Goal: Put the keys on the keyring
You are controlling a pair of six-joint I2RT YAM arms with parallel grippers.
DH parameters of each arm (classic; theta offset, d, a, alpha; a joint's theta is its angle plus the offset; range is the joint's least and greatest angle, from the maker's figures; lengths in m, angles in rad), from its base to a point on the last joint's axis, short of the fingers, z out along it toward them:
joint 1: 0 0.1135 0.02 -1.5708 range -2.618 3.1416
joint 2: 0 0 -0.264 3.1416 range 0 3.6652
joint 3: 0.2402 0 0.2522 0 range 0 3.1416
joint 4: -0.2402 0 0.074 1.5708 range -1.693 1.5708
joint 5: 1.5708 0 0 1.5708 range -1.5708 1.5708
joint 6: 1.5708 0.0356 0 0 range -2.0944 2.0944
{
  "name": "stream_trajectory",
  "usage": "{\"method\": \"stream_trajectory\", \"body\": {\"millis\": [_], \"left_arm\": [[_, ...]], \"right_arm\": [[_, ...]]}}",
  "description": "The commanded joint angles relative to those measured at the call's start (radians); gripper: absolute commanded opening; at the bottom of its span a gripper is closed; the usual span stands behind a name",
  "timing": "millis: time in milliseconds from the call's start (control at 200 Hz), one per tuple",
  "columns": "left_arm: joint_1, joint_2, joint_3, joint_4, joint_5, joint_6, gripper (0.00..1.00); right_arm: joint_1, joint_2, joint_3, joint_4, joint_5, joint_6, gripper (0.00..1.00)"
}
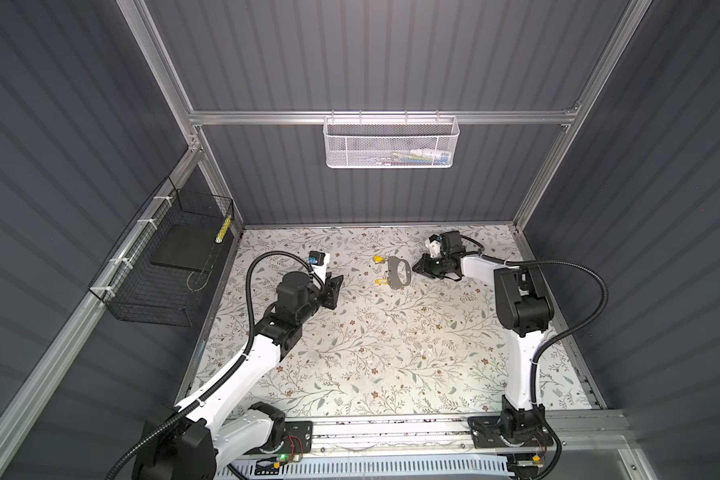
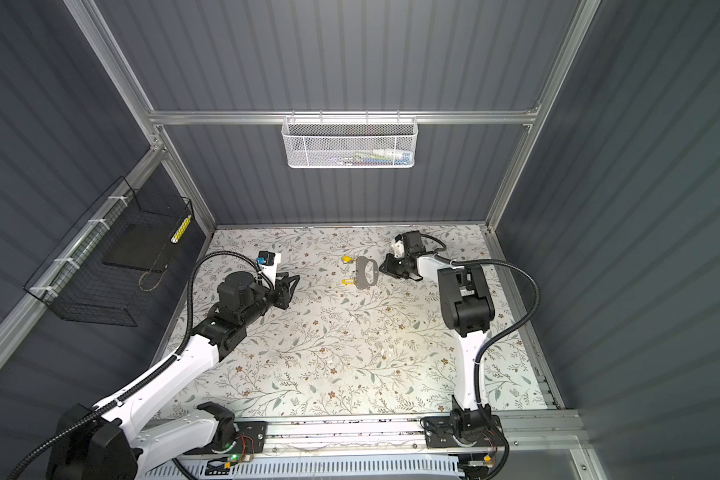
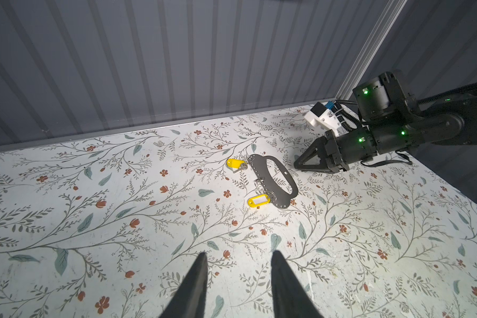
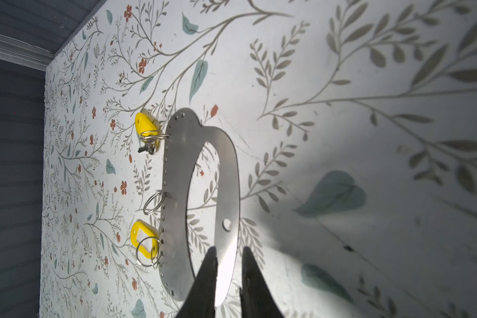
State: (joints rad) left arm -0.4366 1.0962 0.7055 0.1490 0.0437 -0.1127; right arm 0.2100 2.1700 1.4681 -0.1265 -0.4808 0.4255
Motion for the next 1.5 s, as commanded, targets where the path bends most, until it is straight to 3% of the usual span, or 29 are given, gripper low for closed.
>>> {"method": "stream_trajectory", "body": {"millis": [0,375,575,765,896,926,936,941,956,971,976,1001,1241,1351,1496], "left_arm": [[0.006,0.005,0.022,-0.022,-0.012,0.008,0.39],[0.006,0.044,0.064,-0.038,-0.072,0.02,0.41],[0.006,0.081,0.124,-0.07,-0.113,0.055,0.44],[0.006,0.114,0.18,-0.094,-0.126,0.087,0.47],[0.006,0.143,0.225,-0.124,-0.136,0.112,0.5],[0.006,0.153,0.238,-0.132,-0.142,0.116,0.53],[0.006,0.156,0.243,-0.138,-0.146,0.117,0.55],[0.006,0.159,0.244,-0.139,-0.148,0.118,0.58],[0.006,0.164,0.251,-0.145,-0.15,0.12,0.7],[0.006,0.168,0.26,-0.152,-0.151,0.124,0.93],[0.007,0.169,0.262,-0.153,-0.15,0.125,0.96],[0.006,0.179,0.276,-0.167,-0.15,0.13,1.0],[0.007,0.274,0.41,-0.291,-0.152,0.138,1.0],[0.008,0.292,0.426,-0.301,-0.154,0.141,1.0],[0.008,0.288,0.425,-0.285,-0.269,0.131,1.0]], "right_arm": [[-0.01,-0.065,-0.04,0.02,0.024,-0.014,0.19],[-0.038,-0.296,-0.261,0.086,0.215,-0.078,0.22],[-0.091,-0.401,-0.364,0.157,0.229,-0.073,0.25],[-0.143,-0.506,-0.462,0.233,0.219,-0.072,0.36],[-0.179,-0.601,-0.527,0.27,0.216,-0.085,0.51],[-0.187,-0.623,-0.542,0.273,0.226,-0.084,0.57],[-0.19,-0.631,-0.546,0.274,0.229,-0.084,0.64],[-0.192,-0.634,-0.548,0.274,0.231,-0.084,0.74],[-0.195,-0.646,-0.554,0.274,0.235,-0.085,0.92],[-0.201,-0.656,-0.558,0.274,0.238,-0.086,0.98],[-0.202,-0.659,-0.559,0.273,0.24,-0.086,0.99],[-0.209,-0.675,-0.565,0.265,0.253,-0.088,0.99],[-0.261,-0.781,-0.579,0.18,0.377,-0.104,0.99],[-0.283,-0.792,-0.575,0.161,0.341,-0.12,0.99],[-0.289,-0.816,-0.578,0.154,0.375,-0.115,0.99]]}}
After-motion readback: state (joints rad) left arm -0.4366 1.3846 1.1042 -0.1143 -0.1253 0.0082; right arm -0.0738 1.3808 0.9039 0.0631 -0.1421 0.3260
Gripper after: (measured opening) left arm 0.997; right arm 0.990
